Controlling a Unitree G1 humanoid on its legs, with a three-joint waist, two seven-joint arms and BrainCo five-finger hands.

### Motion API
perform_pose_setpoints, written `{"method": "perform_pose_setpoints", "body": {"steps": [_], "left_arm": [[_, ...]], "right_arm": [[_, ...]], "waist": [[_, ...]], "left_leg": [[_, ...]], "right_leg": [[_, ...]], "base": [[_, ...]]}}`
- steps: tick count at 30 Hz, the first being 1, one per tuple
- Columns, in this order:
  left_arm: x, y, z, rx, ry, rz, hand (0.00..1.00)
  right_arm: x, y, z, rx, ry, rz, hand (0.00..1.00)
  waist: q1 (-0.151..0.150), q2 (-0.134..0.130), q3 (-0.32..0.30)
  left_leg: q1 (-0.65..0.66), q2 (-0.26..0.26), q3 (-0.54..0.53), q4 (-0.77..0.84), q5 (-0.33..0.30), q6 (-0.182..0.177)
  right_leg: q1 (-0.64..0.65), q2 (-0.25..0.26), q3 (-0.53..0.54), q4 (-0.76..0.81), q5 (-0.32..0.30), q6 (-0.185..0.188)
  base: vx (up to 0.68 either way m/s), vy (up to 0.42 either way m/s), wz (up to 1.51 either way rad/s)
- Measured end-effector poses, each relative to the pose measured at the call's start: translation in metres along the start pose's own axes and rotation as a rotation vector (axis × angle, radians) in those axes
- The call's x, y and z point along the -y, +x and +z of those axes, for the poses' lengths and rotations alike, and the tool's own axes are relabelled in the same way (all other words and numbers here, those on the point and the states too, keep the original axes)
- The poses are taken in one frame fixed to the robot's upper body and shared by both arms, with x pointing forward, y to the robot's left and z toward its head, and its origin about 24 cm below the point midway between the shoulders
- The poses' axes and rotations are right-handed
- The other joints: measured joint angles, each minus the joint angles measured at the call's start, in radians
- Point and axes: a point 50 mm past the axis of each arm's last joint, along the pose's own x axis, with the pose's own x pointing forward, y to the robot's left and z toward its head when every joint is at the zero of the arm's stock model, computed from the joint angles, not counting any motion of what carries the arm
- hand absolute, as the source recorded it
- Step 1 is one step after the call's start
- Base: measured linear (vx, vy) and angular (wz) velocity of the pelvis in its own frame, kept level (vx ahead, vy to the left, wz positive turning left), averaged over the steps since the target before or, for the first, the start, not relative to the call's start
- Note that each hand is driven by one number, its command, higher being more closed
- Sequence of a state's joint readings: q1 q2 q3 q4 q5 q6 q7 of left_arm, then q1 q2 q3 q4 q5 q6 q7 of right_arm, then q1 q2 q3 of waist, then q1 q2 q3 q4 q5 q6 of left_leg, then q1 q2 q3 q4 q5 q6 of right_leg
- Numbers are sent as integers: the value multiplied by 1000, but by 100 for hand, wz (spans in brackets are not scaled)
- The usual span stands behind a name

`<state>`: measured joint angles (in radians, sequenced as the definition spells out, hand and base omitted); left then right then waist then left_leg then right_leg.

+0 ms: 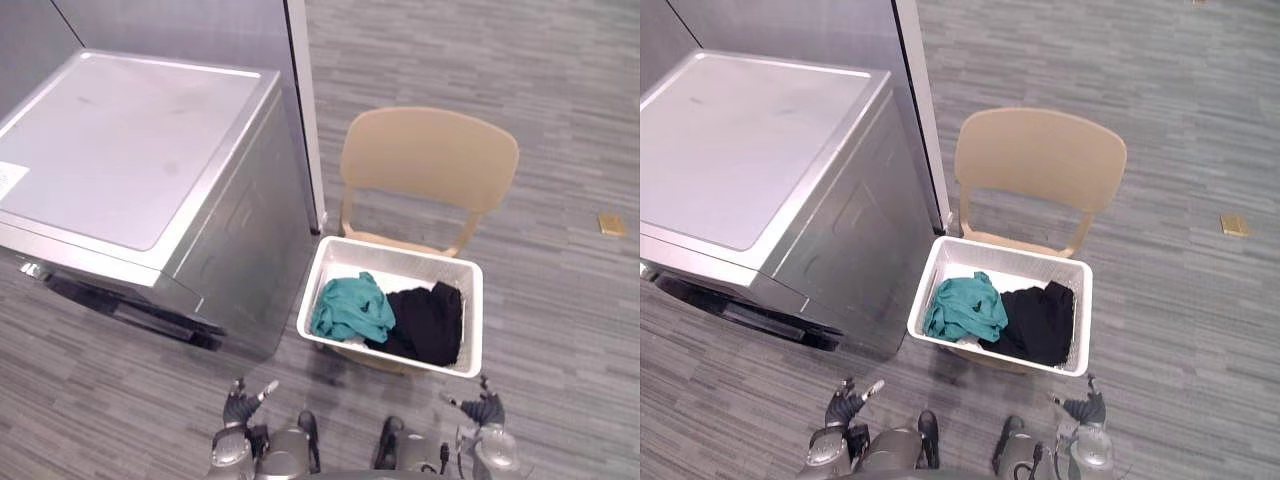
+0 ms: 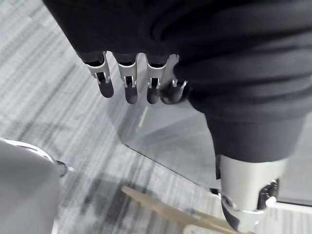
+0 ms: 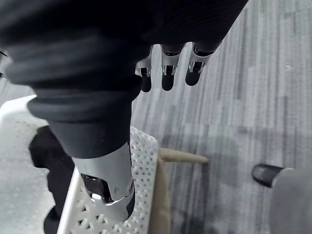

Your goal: Pick up the laundry basket with both hands and put the clothes into the washing machine.

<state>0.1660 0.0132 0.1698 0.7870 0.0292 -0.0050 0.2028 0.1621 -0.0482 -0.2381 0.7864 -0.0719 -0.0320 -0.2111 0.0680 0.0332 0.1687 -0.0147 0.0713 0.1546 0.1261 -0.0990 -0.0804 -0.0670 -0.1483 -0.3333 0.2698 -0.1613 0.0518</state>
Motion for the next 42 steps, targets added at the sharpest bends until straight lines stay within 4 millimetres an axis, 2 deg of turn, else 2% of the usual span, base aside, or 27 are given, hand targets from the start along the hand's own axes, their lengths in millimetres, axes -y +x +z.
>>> {"method": "perform_pose_setpoints", "body": {"steps": [6,7,9,11,12,15,16,17,18,19,21,22,23,24,25,26,27,28,31,32,33,36,38,39,40,41,42], "left_arm": [[-6,3,-4,-25,16,26,0],[-4,4,0,-15,15,30,0],[3,5,11,23,8,14,0],[8,7,20,57,15,-1,0],[11,8,23,65,23,-8,0],[11,7,19,54,30,-5,0],[11,7,18,47,34,-2,0],[13,7,15,35,59,-2,0],[18,7,12,28,101,-22,0],[18,9,17,40,122,-26,0],[12,14,34,93,161,-19,0],[11,15,34,94,164,-15,0],[9,15,32,89,169,-9,0],[9,14,31,89,171,-8,0],[9,13,30,89,175,-9,0],[3,14,29,88,184,6,0],[-3,14,29,96,189,27,0],[-4,14,30,100,189,32,0],[-3,14,37,127,184,32,0],[1,14,41,145,189,21,0],[13,11,47,171,186,-13,0],[27,5,56,232,162,-49,0],[34,2,61,258,157,-71,0],[35,1,60,268,157,-79,0],[35,0,58,264,159,-80,0],[38,-2,52,253,169,-93,0],[35,-1,50,244,175,-88,0]], "right_arm": [[-9,3,-2,-32,-12,26,0],[-12,3,2,-20,-13,34,0],[-16,6,11,3,-19,46,0],[-25,11,29,40,-14,65,0],[-25,15,39,68,-27,66,0],[-18,18,44,85,-65,54,0],[-17,19,47,94,-82,53,0],[-12,20,48,99,-109,45,0],[-6,22,51,103,-118,32,0],[-6,22,48,93,-118,31,0],[-23,17,37,47,-94,73,0],[-28,16,36,40,-92,84,0],[-37,15,42,58,-100,111,0],[-44,15,51,88,-124,135,0],[-47,14,53,96,-132,144,0],[-51,13,57,113,-135,156,0],[-54,11,61,136,-127,162,0],[-54,11,61,143,-130,164,0],[-57,9,73,193,-141,172,0],[-56,9,76,206,-137,171,0],[-53,10,83,240,-141,162,0],[-55,7,101,322,-147,171,0],[-57,5,106,343,-137,178,0],[-58,5,106,340,-133,181,0],[-59,5,104,339,-132,182,0],[-58,5,107,349,-131,180,0],[-60,5,107,334,-126,174,0]], "waist": [[0,-2,-2],[-2,-5,1],[2,-23,11],[1,-32,26],[-6,-42,41],[-32,-37,45],[-36,-32,44],[-46,-12,38],[-54,27,27],[-53,9,38],[-48,-50,58],[-43,-51,60],[-32,-42,64],[-28,-27,71],[-32,-20,73],[-45,-17,75],[-58,-20,77],[-58,-32,77],[-65,-44,85],[-69,-52,81],[-82,-19,83],[-66,-6,78],[-53,-12,80],[-48,-28,82],[-51,-23,78],[-53,1,67],[-40,-1,58]], "left_leg": [[-21,-7,-45,-15,27,0],[-61,-17,-70,16,32,6],[-148,-32,-80,58,80,-18],[-214,-23,-7,100,71,5],[-229,51,111,194,31,61],[-189,192,212,255,22,71],[-179,212,218,242,23,69],[-165,244,216,184,38,52],[-154,229,181,131,6,-60],[-165,203,175,131,-8,-77],[-217,98,128,262,-95,-7],[-215,87,126,295,-122,4],[-190,68,136,321,-158,28],[-158,53,135,310,-173,49],[-144,48,127,298,-176,55],[-118,31,104,265,-175,75],[-87,1,78,221,-167,92],[-69,-15,68,200,-162,100],[-35,-68,-13,171,-149,95],[-37,-79,-40,175,-147,92],[-54,-83,-106,187,-137,75],[-55,-88,-169,168,-78,-5],[-81,-108,-195,249,-49,-15],[-94,-112,-180,204,-79,16],[-89,-105,-179,129,-63,5],[-82,-78,-188,2,104,-23],[-67,-75,-194,-12,99,3]], "right_leg": [[26,5,-42,-47,30,-1],[15,-6,-68,-44,32,0],[-40,-41,-110,-23,44,-2],[-84,-74,-142,-29,73,-15],[-91,-102,-163,-20,84,-6],[-65,-168,-196,-24,114,45],[-60,-182,-203,-29,124,62],[-57,-202,-222,-40,140,91],[-48,-217,-244,-55,168,132],[-39,-246,-245,-66,180,152],[7,-343,-238,-51,206,158],[12,-366,-230,-29,229,147],[-14,-406,-202,54,270,50],[-93,-424,-125,211,263,-142],[-133,-404,-70,294,222,-142],[-177,-328,23,407,114,-45],[-195,-248,82,447,31,-19],[-204,-204,108,448,-3,-16],[-245,16,195,298,-66,-19],[-248,36,208,259,-59,-43],[-213,39,204,237,-44,-41],[-149,12,118,183,-39,-44],[-79,-8,87,129,-37,-47],[-28,-24,74,95,-37,-47],[-16,-26,62,93,-37,-47],[1,-6,28,93,-38,-45],[13,-8,27,89,-46,-31]], "base": [[-47,-6,24],[-124,30,68],[-121,49,75],[-180,98,51],[-138,135,47],[-95,306,58],[-92,448,68],[-91,513,72],[-71,537,78],[-41,532,93],[21,471,90],[48,430,31],[49,508,-18],[62,490,-15],[108,419,20],[138,249,67],[160,210,72],[146,131,65],[216,56,94],[333,-12,159],[298,-15,125],[282,-52,100],[229,-37,99],[156,-7,81],[176,5,92],[178,47,64],[147,55,52]]}}
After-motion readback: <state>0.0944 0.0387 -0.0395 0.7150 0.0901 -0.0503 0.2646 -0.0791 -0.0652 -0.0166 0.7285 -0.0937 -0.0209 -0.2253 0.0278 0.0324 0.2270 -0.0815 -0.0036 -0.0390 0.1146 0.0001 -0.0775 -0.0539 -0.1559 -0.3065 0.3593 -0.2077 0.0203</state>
